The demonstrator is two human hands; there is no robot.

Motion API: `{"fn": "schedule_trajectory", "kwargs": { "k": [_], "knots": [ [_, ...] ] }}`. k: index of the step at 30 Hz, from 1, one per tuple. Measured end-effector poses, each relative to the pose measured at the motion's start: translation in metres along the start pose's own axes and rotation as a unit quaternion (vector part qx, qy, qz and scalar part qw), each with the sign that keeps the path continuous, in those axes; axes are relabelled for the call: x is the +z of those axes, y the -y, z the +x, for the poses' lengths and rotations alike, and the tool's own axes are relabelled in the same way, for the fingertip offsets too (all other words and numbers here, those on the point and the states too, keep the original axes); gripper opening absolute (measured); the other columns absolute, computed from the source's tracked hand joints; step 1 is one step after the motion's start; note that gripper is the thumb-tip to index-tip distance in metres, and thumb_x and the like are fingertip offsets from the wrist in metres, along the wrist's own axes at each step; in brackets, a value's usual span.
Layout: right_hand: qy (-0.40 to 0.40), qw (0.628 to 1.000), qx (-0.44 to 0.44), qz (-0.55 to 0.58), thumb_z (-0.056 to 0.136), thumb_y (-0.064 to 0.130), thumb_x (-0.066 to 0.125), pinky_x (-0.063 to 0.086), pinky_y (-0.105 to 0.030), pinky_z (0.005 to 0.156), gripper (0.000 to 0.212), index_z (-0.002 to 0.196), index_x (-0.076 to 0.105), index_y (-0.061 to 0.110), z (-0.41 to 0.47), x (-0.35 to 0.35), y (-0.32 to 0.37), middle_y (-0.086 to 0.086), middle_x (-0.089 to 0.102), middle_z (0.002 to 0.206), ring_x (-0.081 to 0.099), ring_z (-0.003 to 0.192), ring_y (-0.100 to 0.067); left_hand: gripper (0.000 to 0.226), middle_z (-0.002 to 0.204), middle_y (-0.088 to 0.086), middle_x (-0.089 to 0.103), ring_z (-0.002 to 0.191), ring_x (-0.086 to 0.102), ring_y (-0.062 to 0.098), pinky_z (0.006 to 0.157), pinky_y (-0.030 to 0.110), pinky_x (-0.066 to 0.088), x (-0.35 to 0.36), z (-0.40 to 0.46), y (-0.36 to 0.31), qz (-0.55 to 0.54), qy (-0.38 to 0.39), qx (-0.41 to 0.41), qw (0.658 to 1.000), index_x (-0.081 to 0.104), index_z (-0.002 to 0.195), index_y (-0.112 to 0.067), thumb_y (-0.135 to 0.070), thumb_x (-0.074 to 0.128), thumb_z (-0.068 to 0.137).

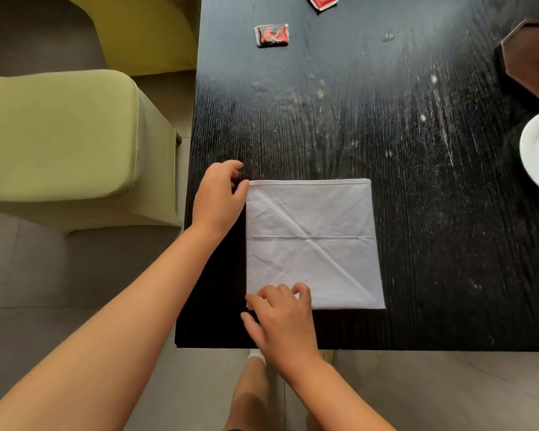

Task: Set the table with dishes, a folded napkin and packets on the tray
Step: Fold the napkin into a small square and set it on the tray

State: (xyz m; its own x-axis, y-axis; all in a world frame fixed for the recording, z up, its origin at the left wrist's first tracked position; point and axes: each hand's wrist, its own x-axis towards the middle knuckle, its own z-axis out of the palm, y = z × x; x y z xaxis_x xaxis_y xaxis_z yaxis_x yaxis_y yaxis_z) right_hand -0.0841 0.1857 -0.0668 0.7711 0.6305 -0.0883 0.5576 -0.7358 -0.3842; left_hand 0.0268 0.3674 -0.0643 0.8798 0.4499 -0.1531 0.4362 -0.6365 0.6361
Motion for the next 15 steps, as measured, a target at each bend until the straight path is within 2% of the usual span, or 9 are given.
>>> {"fn": "schedule_trajectory", "kwargs": {
  "k": [2,4,5,7,9,11,13,15],
  "knots": [
    [-0.059,0.997,-0.003,0.040,0.083,0.032,0.055,0.030,-0.033,0.084,0.019,0.096,0.068,0.025,-0.003,-0.007,-0.013,0.007,0.067,0.093,0.059,0.086,-0.013,0.041,0.134,0.013,0.051,0.125,0.046,0.024,0.104,0.032,0.033,0.005,-0.024,-0.001,-0.017,-0.078,0.021,0.997,0.047,0.132,-0.007,-0.020,0.046,0.093],
    [-0.122,0.989,0.055,0.062,0.088,0.027,0.046,0.030,-0.037,0.095,0.034,0.118,0.061,0.020,0.002,-0.019,-0.037,-0.002,0.063,0.122,0.050,0.116,-0.014,0.050,0.152,0.012,0.030,0.143,0.023,0.023,0.114,0.039,0.018,0.018,-0.055,-0.004,0.035,-0.089,0.051,0.994,0.033,0.142,-0.012,-0.028,0.036,0.095],
    [-0.135,0.985,0.091,0.051,0.090,0.026,0.041,0.025,-0.039,0.102,0.041,0.129,0.052,0.017,0.008,-0.026,-0.051,-0.006,0.053,0.137,0.040,0.129,-0.017,0.053,0.156,0.011,0.020,0.145,0.012,0.022,0.115,0.043,0.010,0.027,-0.070,-0.007,0.070,-0.070,0.072,0.992,0.025,0.145,-0.016,-0.031,0.032,0.095],
    [-0.099,0.985,0.138,0.006,0.093,0.027,0.033,0.011,-0.043,0.114,0.052,0.144,0.028,0.016,0.022,-0.033,-0.076,-0.006,0.022,0.153,0.016,0.144,-0.022,0.057,0.157,0.008,0.008,0.146,0.003,0.021,0.115,0.049,0.002,0.050,-0.098,-0.013,0.130,-0.003,0.116,0.985,0.015,0.148,-0.022,-0.036,0.028,0.094],
    [-0.021,0.991,0.133,-0.028,0.095,0.029,0.034,0.003,-0.045,0.117,0.058,0.146,0.008,0.020,0.035,-0.029,-0.092,-0.001,0.001,0.154,-0.001,0.145,-0.020,0.058,0.155,0.008,0.006,0.145,0.008,0.026,0.115,0.052,0.004,0.071,-0.116,-0.015,0.189,0.051,0.133,0.972,0.013,0.147,-0.023,-0.040,0.026,0.093],
    [0.041,0.992,0.107,-0.050,0.096,0.032,0.037,0.001,-0.045,0.117,0.061,0.145,0.003,0.021,0.042,-0.021,-0.103,0.001,-0.006,0.153,-0.008,0.142,-0.019,0.060,0.155,0.008,0.011,0.143,0.016,0.029,0.114,0.053,0.006,0.082,-0.122,-0.013,0.241,0.080,0.129,0.959,0.017,0.146,-0.024,-0.044,0.026,0.090],
    [0.058,0.991,0.086,-0.081,0.095,0.038,0.033,0.004,-0.044,0.117,0.060,0.146,0.011,0.017,0.041,-0.019,-0.110,-0.001,0.001,0.153,-0.002,0.142,-0.021,0.065,0.155,0.008,0.014,0.143,0.016,0.029,0.112,0.053,0.006,0.084,-0.120,-0.009,0.265,0.087,0.128,0.952,0.020,0.146,-0.025,-0.050,0.029,0.086],
    [0.043,0.990,0.089,-0.102,0.092,0.040,0.029,0.010,-0.043,0.118,0.062,0.145,0.023,0.010,0.027,-0.022,-0.119,-0.007,0.017,0.154,0.012,0.142,-0.024,0.071,0.156,0.007,0.013,0.144,0.012,0.027,0.113,0.053,0.005,0.087,-0.119,-0.006,0.266,0.089,0.127,0.951,0.018,0.147,-0.028,-0.056,0.031,0.083]
  ]
}}
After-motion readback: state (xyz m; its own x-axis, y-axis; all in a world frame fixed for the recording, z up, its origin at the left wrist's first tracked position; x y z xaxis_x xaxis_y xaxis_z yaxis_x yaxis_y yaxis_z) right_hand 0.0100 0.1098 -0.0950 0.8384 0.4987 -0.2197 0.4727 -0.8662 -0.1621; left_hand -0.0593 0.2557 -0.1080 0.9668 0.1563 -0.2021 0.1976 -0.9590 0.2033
